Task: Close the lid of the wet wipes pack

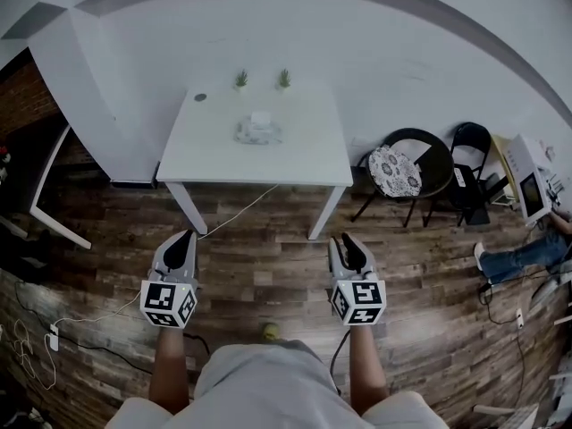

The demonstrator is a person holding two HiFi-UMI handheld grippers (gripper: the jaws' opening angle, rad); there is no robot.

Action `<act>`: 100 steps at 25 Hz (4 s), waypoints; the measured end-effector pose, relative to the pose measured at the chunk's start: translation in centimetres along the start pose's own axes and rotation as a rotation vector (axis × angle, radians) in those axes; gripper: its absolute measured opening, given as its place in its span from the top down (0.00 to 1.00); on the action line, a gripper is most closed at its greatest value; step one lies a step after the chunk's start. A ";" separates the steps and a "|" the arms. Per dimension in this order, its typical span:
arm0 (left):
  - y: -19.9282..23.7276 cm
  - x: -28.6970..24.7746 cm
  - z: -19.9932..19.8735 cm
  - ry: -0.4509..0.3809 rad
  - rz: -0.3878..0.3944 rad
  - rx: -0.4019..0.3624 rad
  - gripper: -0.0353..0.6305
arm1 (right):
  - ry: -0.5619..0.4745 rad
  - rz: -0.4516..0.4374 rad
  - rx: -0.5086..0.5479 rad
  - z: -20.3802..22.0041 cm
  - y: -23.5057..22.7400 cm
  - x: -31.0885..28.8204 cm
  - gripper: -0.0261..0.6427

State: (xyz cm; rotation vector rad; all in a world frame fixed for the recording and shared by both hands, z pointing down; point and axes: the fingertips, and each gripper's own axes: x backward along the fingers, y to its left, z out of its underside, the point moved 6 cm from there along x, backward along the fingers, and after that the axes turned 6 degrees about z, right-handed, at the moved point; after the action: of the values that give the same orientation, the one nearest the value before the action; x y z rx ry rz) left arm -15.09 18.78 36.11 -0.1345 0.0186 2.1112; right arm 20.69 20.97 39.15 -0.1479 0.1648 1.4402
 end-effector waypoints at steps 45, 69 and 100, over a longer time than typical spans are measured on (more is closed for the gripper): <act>27.8 -41.3 2.2 0.132 0.183 0.065 0.94 | 0.103 -0.011 -0.014 -6.6 1.1 -47.4 0.80; 29.7 -52.4 5.7 0.241 0.131 0.145 0.93 | 0.241 -0.196 -0.043 -4.3 -1.9 -61.7 0.80; 29.8 -59.4 11.7 0.381 0.157 0.196 0.94 | 0.443 -0.587 0.148 0.4 0.7 -72.7 0.80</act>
State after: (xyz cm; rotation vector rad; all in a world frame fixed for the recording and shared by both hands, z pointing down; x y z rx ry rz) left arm -11.20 -46.56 52.72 -0.4276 0.4747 2.1957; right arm 11.13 -49.56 54.14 -0.3613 0.5433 0.7908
